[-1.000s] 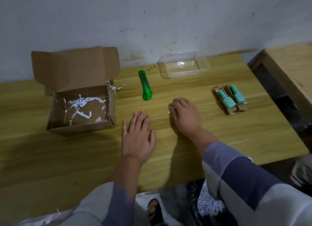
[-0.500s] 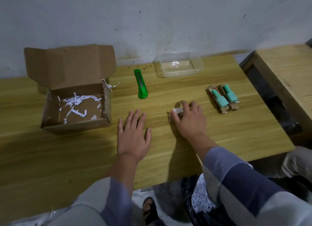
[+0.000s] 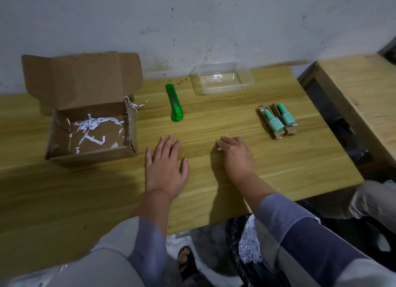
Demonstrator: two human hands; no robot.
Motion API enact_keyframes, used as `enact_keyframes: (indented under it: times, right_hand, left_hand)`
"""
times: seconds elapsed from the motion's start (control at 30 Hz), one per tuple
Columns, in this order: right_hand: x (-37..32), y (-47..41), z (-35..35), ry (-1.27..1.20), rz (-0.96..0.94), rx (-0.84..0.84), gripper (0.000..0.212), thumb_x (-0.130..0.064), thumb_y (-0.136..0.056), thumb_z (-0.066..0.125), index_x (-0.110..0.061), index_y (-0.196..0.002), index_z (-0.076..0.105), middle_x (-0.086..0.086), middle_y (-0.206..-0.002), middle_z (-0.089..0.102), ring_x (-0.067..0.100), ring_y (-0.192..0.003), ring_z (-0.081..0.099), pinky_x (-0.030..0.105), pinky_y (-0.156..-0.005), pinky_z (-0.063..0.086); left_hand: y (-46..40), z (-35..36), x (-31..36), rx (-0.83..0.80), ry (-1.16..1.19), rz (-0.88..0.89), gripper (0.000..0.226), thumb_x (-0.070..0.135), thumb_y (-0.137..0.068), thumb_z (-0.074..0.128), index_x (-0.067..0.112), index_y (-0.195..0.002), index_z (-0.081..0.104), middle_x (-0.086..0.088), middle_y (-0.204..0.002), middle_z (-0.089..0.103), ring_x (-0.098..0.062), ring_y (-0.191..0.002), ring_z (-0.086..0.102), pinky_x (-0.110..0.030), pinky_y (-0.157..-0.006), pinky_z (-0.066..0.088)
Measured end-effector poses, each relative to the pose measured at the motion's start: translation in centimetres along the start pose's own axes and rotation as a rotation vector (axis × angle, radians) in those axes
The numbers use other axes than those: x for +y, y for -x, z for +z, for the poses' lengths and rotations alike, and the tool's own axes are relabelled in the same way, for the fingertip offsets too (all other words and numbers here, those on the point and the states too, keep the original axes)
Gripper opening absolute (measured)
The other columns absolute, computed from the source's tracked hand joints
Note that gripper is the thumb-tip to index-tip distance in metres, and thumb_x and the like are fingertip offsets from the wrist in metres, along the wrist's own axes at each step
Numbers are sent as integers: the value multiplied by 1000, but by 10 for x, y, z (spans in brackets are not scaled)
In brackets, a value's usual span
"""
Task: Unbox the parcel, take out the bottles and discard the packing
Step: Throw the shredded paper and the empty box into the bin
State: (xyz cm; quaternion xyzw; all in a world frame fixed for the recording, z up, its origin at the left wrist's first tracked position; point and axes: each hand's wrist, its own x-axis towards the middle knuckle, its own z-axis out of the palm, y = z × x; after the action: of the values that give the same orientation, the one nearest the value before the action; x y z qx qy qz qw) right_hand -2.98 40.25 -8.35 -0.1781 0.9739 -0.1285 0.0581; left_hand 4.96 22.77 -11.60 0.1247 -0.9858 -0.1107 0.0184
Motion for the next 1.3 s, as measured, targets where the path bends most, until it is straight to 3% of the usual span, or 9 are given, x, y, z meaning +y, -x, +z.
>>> enact_keyframes:
  times: [0.27, 0.33, 0.4, 0.5, 0.57, 0.77, 0.93, 1.13, 1.3]
  right_hand:
    - [17, -1, 5, -83, -118, 179, 27, 9, -74, 63, -5, -93, 76, 11, -92, 75, 29, -88, 67, 36, -76, 57]
    - [16, -5, -1, -113, -89, 138, 29, 7, -79, 59, -8, -98, 75, 11, -100, 74, 28, -96, 67, 33, -85, 53]
    - [16, -11, -10, -264, 134, 89, 30, 1, -86, 53, -14, -100, 75, 4, -109, 72, 21, -99, 66, 28, -88, 50]
    - [27, -23, -28, -579, 536, 92, 23, -3, -87, 59, -18, -94, 76, 0, -106, 73, 13, -91, 65, 25, -80, 54]
    - [41, -24, -42, -622, 628, 80, 19, -3, -85, 63, -16, -90, 76, 1, -101, 74, 12, -87, 64, 22, -71, 53]
    - [77, 6, -65, -513, 678, 11, 13, -8, -84, 66, -13, -91, 76, 5, -97, 73, 17, -96, 65, 34, -91, 53]
    - [118, 50, -75, -437, 781, -9, 12, -13, -86, 65, -17, -92, 75, 2, -94, 72, 17, -92, 66, 33, -87, 55]
    - [172, 117, -79, -423, 874, 114, 11, -10, -85, 66, -10, -87, 77, 13, -87, 74, 18, -68, 60, 21, -59, 42]
    - [214, 171, -66, -420, 889, 20, 13, -14, -82, 70, -9, -92, 76, 14, -95, 75, 24, -87, 67, 25, -74, 47]
  left_hand:
    - [-1, 1, -1, -4, -5, 1, 64, 50, -88, 18, 26, -146, 33, 4, -159, 22, -16, -148, 13, -50, -119, 10]
    - [0, 1, -1, -4, -8, 3, 64, 50, -88, 17, 26, -146, 32, 4, -159, 22, -16, -148, 13, -50, -119, 10]
    - [0, 1, -1, 0, -11, 3, 64, 50, -88, 17, 26, -146, 32, 3, -159, 22, -17, -148, 13, -50, -119, 10]
    - [-1, 1, -3, 0, -11, 10, 62, 49, -90, 20, 26, -146, 31, 3, -159, 21, -17, -148, 13, -50, -119, 9]
    - [-1, 2, -3, -4, -14, 16, 58, 46, -93, 25, 25, -147, 30, 3, -159, 20, -17, -148, 11, -50, -119, 8]
    - [-2, 0, 6, -87, -48, -21, 57, 40, -98, 27, 23, -151, 17, 2, -162, 6, -17, -149, -1, -52, -119, 1]
    - [-3, -5, 66, -137, -29, 64, 53, 36, -100, 26, 22, -150, 21, 4, -162, 6, -15, -149, -2, -54, -118, 2]
    - [8, 13, 168, -258, 29, 245, 54, 39, -100, 26, 23, -151, 17, 4, -162, 2, -16, -149, -5, -56, -117, 0]
    - [27, 36, 214, -315, -11, 205, 59, 41, -100, 20, 21, -153, 3, 4, -161, -9, -18, -148, -13, -58, -116, -3]
